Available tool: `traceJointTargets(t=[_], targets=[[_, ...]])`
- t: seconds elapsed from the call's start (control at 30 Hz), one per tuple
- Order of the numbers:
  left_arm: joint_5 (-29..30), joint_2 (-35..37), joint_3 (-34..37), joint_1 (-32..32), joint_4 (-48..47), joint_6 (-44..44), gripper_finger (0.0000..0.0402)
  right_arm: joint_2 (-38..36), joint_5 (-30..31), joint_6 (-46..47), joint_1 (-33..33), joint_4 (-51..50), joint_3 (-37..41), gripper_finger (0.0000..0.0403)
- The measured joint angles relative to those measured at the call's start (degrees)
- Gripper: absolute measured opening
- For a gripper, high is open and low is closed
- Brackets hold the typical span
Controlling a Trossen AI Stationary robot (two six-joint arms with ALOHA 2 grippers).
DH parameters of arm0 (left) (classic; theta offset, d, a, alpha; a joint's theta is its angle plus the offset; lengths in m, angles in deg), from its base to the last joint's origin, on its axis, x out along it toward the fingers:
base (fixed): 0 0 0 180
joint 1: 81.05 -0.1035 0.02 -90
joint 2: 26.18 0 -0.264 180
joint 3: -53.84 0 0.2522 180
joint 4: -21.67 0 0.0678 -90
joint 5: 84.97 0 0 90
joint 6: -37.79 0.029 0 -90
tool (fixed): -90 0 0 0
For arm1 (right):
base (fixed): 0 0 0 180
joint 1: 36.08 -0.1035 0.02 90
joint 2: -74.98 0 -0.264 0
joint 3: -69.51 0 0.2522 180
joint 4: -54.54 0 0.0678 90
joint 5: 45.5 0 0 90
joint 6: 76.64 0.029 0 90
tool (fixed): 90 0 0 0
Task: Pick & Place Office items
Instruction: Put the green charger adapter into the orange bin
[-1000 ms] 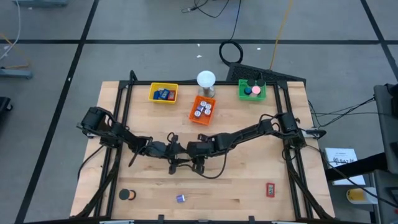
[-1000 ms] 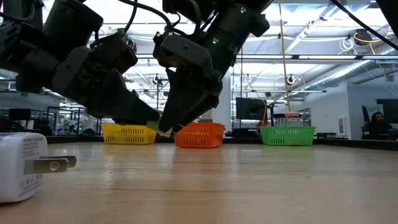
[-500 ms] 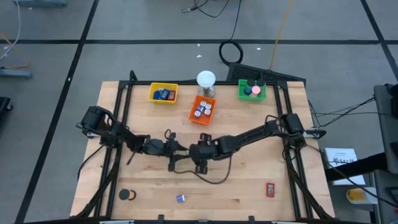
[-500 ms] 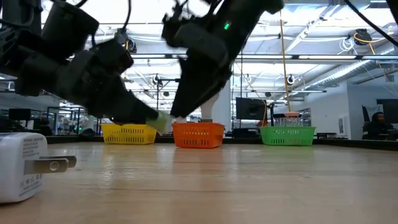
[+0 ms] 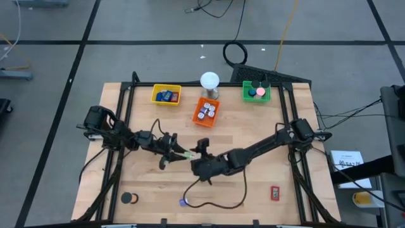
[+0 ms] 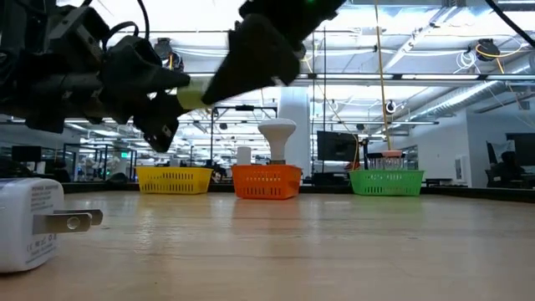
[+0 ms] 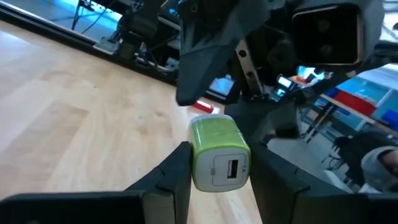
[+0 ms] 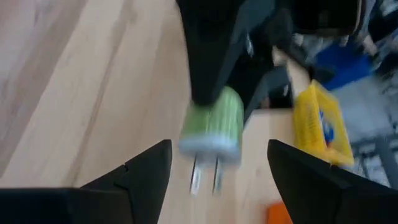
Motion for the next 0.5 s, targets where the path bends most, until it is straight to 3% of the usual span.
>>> traceJointTargets(t=[0.3,0.5], targets=[[-0.56,0.02,-0.48,-0.02,0.02,-0.48,0.0132,-0.07,-0.14,-12.63,0.90,19.16,8.52,0.0260],[-1.37,0.02,-1.13,0.00,0.06,-0.75,0.0132,-0.07,0.02,-19.16,0.96,33.61,15.24,0.0236]])
